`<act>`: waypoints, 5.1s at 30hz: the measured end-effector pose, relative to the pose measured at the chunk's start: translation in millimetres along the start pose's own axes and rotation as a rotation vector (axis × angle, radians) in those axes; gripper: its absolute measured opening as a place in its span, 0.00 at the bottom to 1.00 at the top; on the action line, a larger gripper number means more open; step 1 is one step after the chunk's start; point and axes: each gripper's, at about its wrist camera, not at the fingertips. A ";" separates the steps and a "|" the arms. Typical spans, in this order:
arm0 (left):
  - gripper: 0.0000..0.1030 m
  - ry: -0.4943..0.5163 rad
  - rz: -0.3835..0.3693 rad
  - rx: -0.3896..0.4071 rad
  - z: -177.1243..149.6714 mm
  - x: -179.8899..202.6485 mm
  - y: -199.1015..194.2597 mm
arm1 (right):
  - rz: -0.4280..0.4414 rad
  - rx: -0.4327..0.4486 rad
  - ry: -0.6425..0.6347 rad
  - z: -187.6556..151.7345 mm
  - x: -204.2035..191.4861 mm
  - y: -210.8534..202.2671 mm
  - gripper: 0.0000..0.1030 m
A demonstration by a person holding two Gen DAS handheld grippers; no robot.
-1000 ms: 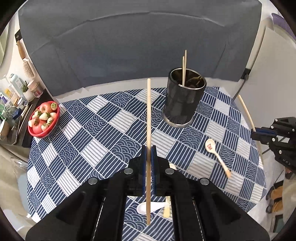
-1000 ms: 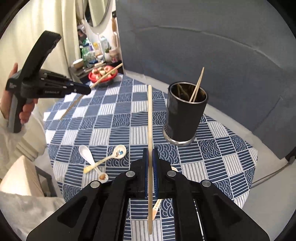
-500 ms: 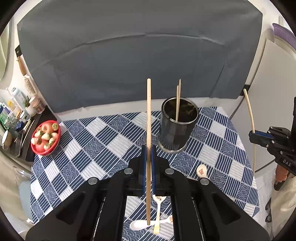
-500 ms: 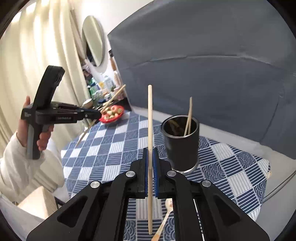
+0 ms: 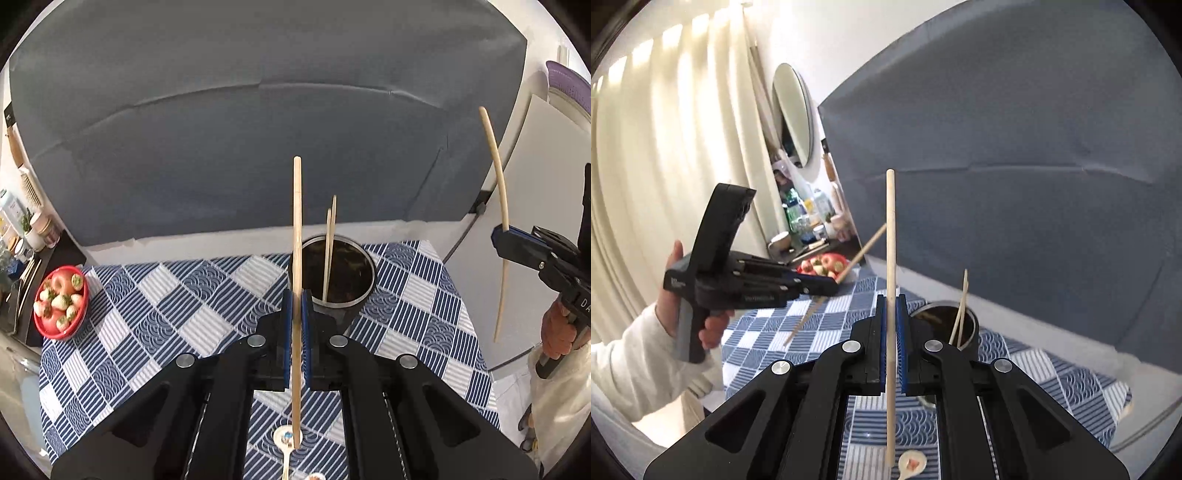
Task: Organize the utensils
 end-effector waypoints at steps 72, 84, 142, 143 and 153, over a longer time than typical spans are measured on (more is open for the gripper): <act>0.78 -0.145 -0.129 0.166 -39.9 -36.6 78.5 | 0.003 -0.135 0.036 -15.0 71.3 120.6 0.46; 0.94 -0.145 -0.005 0.049 -99.5 -53.2 39.9 | -0.114 -0.141 0.018 -26.7 32.6 104.9 0.84; 0.80 -0.110 0.071 -0.372 -300.9 -38.6 55.9 | 0.133 -0.703 -0.032 -188.5 -55.8 243.8 0.61; 0.78 -0.098 0.076 -0.368 -300.2 -36.5 56.8 | 0.135 -0.706 -0.029 -189.6 -55.8 244.5 0.60; 0.44 -0.027 0.088 -0.364 -292.8 -19.4 57.4 | 0.154 -0.755 -0.035 -203.6 -67.8 250.6 0.10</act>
Point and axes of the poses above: each gripper's, at about its wrist camera, not at the fingertips, and y roughly the way its jaws point, x to its right, z to its top, and after that the axes turned 4 degrees about z, right-handed
